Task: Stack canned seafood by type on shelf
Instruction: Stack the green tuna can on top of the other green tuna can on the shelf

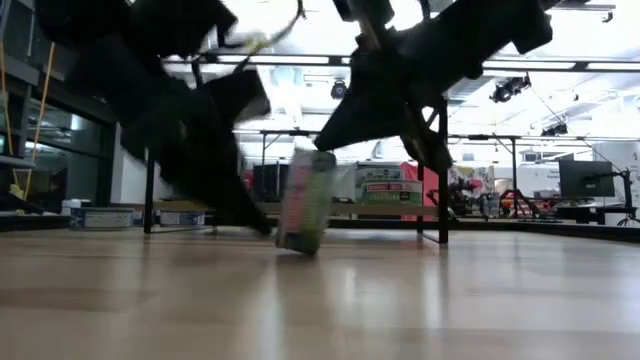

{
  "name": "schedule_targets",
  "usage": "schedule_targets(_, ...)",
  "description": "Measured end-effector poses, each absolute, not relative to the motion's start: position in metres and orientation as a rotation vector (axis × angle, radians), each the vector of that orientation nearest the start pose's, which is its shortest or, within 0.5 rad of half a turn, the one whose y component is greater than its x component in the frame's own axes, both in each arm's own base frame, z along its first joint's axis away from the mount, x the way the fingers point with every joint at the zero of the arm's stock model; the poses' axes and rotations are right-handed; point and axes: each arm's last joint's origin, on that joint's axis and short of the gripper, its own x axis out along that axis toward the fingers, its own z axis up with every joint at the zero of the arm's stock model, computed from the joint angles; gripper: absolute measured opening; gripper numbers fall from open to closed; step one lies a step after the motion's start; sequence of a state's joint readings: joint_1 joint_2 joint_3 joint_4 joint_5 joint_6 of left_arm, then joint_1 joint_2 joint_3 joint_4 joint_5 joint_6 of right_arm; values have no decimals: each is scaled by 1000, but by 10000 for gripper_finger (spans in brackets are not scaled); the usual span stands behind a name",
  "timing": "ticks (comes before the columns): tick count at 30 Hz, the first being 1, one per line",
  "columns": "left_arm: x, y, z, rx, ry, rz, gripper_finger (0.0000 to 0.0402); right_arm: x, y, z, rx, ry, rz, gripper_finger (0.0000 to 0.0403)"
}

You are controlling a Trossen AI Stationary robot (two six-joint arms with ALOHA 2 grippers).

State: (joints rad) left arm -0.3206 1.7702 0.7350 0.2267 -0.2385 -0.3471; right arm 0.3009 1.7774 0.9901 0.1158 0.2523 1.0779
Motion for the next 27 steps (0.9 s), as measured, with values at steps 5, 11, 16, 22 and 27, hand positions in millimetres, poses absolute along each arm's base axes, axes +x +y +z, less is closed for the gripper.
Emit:
schedule_targets(5, 304, -96, 118, -174, 738, 60, 0, 355, 102, 178, 816, 597, -285, 0)
schedule_targets(11, 304, -95, 119, -194, 730, 70, 0, 360, 104, 187, 746, 584, -244, 0)
schedule_targets(16, 303, -95, 117, -191, 748, 74, 0, 367, 108, 202, 657, 594, -160, 0)
schedule_targets(22, 292, -93, 129, -253, 817, 97, 0, 378, 106, 234, 426, 736, 13, 21)
schedule_targets(27, 274, -90, 160, -278, 842, 82, 0, 385, 95, 261, 127, 935, 167, 109)
